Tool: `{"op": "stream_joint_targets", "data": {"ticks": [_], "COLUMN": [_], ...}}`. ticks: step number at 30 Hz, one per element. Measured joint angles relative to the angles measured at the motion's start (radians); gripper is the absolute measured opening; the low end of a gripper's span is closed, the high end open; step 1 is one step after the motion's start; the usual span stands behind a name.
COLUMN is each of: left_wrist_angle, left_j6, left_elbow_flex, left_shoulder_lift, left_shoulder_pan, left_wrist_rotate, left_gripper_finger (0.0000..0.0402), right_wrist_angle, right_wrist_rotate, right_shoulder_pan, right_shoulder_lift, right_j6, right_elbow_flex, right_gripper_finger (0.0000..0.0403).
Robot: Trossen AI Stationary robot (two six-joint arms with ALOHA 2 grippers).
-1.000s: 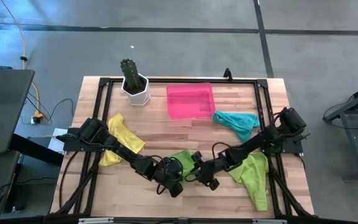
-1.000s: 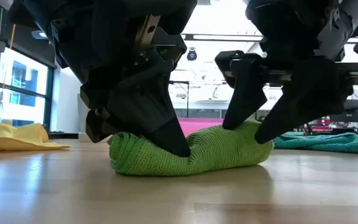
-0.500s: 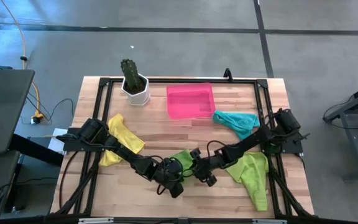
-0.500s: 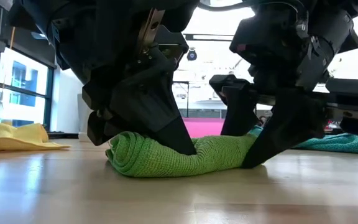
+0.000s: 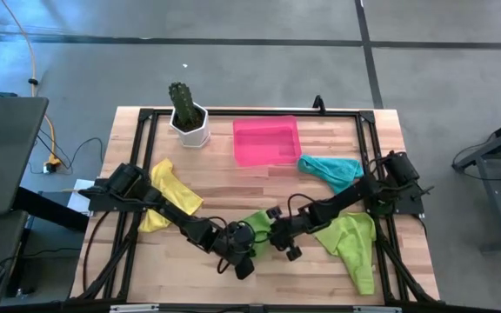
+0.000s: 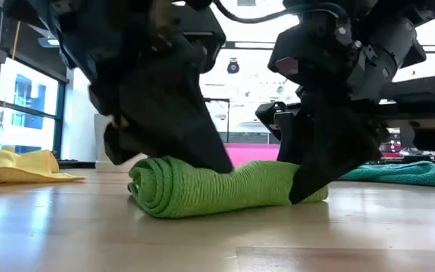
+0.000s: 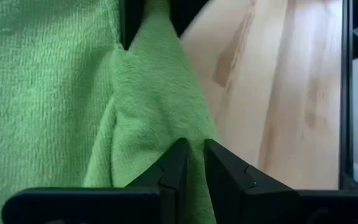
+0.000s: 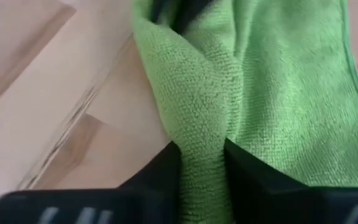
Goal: Roll microfiber towels into tight, uniform cylinder then place into a basket
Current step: Roll the green microfiber cloth
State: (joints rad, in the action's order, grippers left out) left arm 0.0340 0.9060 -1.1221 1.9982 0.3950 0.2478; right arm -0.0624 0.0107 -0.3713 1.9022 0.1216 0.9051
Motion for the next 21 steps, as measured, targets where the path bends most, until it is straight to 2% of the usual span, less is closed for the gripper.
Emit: {"op": "stream_joint_targets", "data": {"ticks": [4, 8, 13, 17, 21], "left_wrist_angle": [-0.028, -0.02, -0.01, -0.015, -0.015], "left_j6": [0.0, -0.001, -0.083, -0.208, -0.345], "left_elbow_flex": [-0.001, -0.002, -0.003, -0.003, -0.003], "left_shoulder_lift": [-0.034, -0.056, -0.065, -0.069, -0.069], "left_shoulder_pan": [0.001, 0.005, 0.025, 0.038, 0.054], "left_wrist_rotate": [-0.019, -0.054, -0.076, -0.03, 0.07], "left_gripper_finger": [0.0047, 0.0047, 0.0047, 0.0047, 0.0047], "right_wrist_angle": [0.009, 0.001, -0.014, -0.023, -0.019], "right_wrist_rotate": [-0.032, -0.136, -0.373, -0.535, -0.599], "right_shoulder_pan": [0.014, 0.043, 0.104, 0.167, 0.215], "right_shoulder_lift": [0.0, 0.001, 0.004, 0.007, 0.008], "right_j6": [-0.065, -0.113, -0.209, -0.327, -0.462], "right_elbow_flex": [0.0, -0.001, -0.003, -0.006, -0.006], "right_gripper_finger": [0.0016, 0.0018, 0.0012, 0.0012, 0.0012]}}
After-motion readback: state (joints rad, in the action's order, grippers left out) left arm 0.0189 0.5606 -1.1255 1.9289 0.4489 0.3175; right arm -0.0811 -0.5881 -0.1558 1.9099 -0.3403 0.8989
